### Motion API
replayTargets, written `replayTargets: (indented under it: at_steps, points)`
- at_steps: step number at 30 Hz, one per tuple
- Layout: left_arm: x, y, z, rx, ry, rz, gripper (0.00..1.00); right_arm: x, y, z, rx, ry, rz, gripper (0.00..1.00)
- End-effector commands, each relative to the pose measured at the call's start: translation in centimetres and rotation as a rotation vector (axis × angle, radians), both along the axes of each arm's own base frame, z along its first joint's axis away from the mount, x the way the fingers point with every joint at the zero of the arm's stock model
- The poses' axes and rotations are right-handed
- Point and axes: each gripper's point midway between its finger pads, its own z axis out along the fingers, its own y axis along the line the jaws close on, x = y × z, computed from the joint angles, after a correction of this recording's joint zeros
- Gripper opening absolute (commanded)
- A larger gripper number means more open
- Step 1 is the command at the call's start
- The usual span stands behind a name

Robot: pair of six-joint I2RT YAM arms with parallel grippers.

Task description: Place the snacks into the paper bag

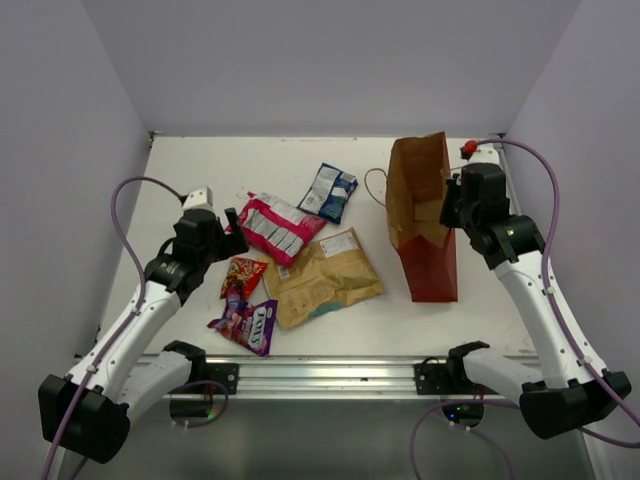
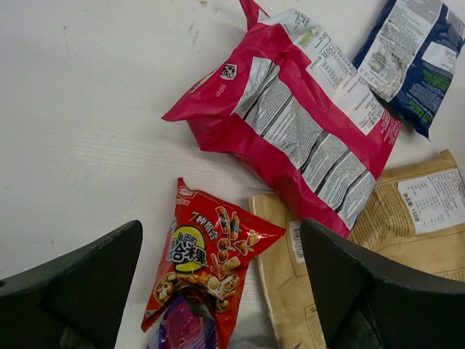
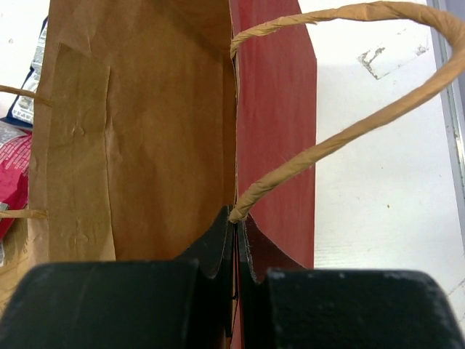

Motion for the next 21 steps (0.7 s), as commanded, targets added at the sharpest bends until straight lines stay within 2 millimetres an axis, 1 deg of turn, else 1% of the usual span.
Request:
replayTargets:
  at_steps: [1, 3, 5, 7, 8, 11, 12, 13, 15, 16, 17, 18, 19, 20, 21]
  points:
    - [2.2, -0.5, 0.9, -0.071, -0.09, 0.064, 0.96, 0.3, 0.4, 1.1, 0.012, -0.043, 0.023, 0.0]
    - [2.6, -0.3, -1.9, -0.065, -0.036, 0.109, 0.97, 0.3, 0.5, 1.3, 0.018, -0.049, 0.029, 0.0]
    - [3.1, -0.1, -3.1, -0.072, -0.06, 0.132, 0.97, 0.2, 0.7, 1.4, 0.029, -0.056, 0.04, 0.0]
    - [3.4, 0.0, -3.6, -0.075, -0.081, 0.145, 0.97, 0.1, 0.8, 1.4, 0.029, -0.057, 0.045, 0.0]
    - [3.7, 0.4, -3.8, -0.066, -0.102, 0.167, 0.97, 0.1, 0.7, 1.4, 0.025, -0.057, 0.047, 0.0]
    - [4.4, 0.7, -4.7, -0.05, -0.105, 0.18, 0.98, -0.1, 0.6, 1.6, 0.02, -0.066, 0.051, 0.0]
    - [4.9, 0.8, -4.7, -0.053, -0.125, 0.183, 0.98, -0.1, 0.7, 1.7, 0.022, -0.072, 0.056, 0.0]
    - [5.6, 0.7, -4.1, -0.066, -0.168, 0.185, 0.98, -0.2, 0.8, 1.6, 0.024, -0.072, 0.06, 0.0]
    - [5.8, 1.1, -4.6, -0.065, -0.184, 0.189, 0.97, -0.2, 1.0, 1.5, 0.034, -0.071, 0.072, 0.0]
    - [6.3, 0.8, -4.0, -0.091, -0.218, 0.174, 0.97, -0.3, 1.0, 1.5, 0.032, -0.073, 0.075, 0.0]
    - [6.3, 0.9, -4.6, -0.093, -0.214, 0.171, 0.97, -0.3, 1.0, 1.4, 0.031, -0.071, 0.076, 0.0]
    - [6.5, 1.4, -4.8, -0.099, -0.219, 0.178, 0.97, -0.3, 1.0, 1.2, 0.027, -0.065, 0.077, 0.0]
    - [6.9, 1.4, -4.7, -0.109, -0.233, 0.176, 0.97, -0.3, 1.0, 1.1, 0.024, -0.06, 0.078, 0.0]
    - [7.0, 1.2, -5.0, -0.119, -0.224, 0.16, 0.97, -0.3, 1.0, 1.2, 0.024, -0.064, 0.077, 0.0]
    - [7.3, 1.7, -6.1, -0.114, -0.196, 0.173, 0.97, -0.2, 1.0, 1.1, 0.023, -0.062, 0.079, 0.0]
